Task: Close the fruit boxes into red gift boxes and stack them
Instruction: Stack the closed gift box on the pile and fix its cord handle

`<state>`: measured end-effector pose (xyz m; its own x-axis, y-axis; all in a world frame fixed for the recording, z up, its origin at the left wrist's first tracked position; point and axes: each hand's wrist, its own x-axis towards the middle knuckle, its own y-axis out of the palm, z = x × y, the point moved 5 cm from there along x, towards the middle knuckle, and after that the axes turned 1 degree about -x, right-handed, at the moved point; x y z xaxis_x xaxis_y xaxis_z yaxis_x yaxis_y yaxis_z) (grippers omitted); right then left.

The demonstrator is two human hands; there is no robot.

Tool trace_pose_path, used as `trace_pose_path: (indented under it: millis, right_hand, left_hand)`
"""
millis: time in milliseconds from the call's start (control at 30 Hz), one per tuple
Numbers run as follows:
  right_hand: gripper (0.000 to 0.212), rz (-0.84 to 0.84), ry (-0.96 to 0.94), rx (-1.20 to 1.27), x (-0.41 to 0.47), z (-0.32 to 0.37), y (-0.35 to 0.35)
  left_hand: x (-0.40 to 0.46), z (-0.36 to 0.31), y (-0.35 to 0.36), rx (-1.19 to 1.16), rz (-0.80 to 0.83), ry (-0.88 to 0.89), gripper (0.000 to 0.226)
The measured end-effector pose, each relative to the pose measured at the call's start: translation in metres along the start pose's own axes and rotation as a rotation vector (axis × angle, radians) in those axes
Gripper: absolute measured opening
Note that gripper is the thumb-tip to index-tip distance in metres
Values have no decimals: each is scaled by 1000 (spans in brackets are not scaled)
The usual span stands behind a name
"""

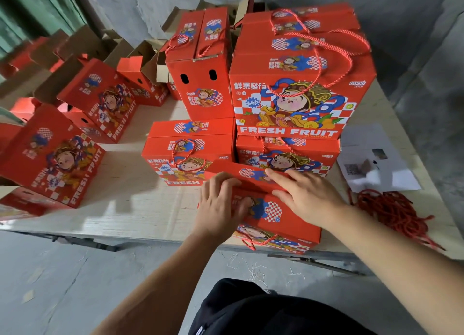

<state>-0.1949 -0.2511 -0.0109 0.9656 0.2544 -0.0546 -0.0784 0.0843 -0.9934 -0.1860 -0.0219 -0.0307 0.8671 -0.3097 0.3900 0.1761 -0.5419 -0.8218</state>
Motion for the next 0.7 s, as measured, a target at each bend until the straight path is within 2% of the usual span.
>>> trace_pose_path:
  millis: [100, 200, 367, 433, 467, 600, 700]
  right_hand:
    - [65, 10, 7, -113, 0, 2, 8]
    - [72, 5, 30, -125, -2, 3, 20]
    - [77, 15, 49, -102, -2, 0, 27]
    - [77, 71, 59, -73, 0, -2, 28]
    - [77, 108, 66, -42, 2, -5, 27]
    - [68, 319, 128, 140, 12, -15, 17]
    - [69, 413, 131, 181, 17, -12, 13]
  left_hand:
    - [0, -3, 5, 119, 19, 33, 36]
    - [-2, -5, 7, 193, 10, 76, 35]
    - [3, -8, 0, 165, 45, 57, 33]
    - [-1, -10, -2, 142, 51, 152, 33]
    - [-3, -9, -2, 125, 87, 217, 39]
    - [-5, -8, -2, 208, 233, 362, 91]
    - [-5, -10, -2, 260, 233, 358, 97]
